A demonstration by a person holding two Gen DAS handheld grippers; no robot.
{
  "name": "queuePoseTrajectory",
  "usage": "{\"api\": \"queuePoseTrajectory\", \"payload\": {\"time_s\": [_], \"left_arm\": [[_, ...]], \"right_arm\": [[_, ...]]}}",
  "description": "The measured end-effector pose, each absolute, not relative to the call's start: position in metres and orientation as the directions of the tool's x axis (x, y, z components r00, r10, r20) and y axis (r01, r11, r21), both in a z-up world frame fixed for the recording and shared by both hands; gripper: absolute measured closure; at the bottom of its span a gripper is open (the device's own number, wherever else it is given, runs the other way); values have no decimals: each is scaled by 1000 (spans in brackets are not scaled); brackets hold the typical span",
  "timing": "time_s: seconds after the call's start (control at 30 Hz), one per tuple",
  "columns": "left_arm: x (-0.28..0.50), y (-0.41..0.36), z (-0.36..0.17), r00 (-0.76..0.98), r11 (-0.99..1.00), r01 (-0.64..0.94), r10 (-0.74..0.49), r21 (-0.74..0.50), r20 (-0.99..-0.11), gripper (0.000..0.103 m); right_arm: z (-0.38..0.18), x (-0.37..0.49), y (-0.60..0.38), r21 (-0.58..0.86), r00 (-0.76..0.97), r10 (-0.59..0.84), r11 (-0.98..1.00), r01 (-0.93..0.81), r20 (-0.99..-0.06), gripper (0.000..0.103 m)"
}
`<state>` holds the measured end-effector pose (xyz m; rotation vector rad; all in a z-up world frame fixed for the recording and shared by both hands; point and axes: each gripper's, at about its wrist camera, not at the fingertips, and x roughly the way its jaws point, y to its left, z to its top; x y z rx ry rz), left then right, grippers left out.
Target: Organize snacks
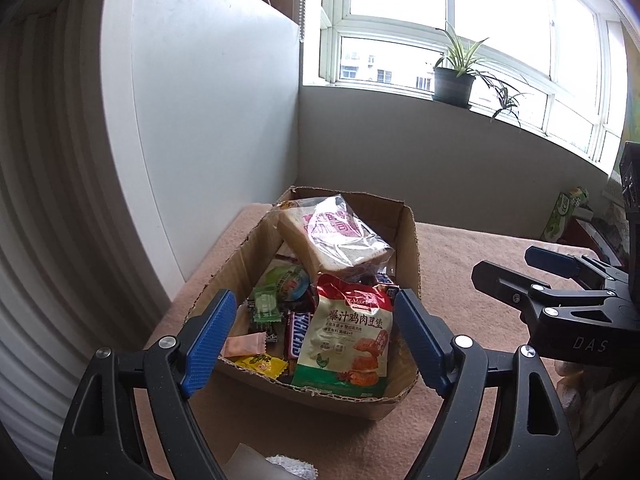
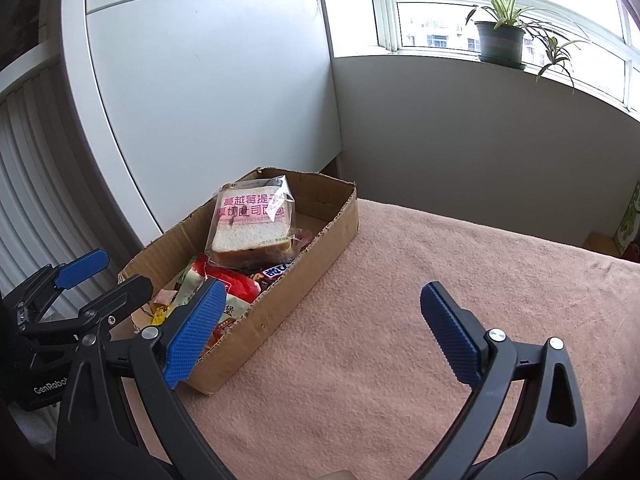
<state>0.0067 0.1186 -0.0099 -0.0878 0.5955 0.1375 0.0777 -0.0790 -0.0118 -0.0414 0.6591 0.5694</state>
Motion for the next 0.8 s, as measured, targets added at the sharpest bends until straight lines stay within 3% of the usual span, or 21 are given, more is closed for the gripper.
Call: {"api": "queuePoseTrajectory", "payload": {"time_s": [0.8], "left_arm": [[1,115,-7,823,987,-151,101,-45,-559,21]], "right_arm": [[-14,79,-79,150,639,488,848,-508,-594,3]]}}
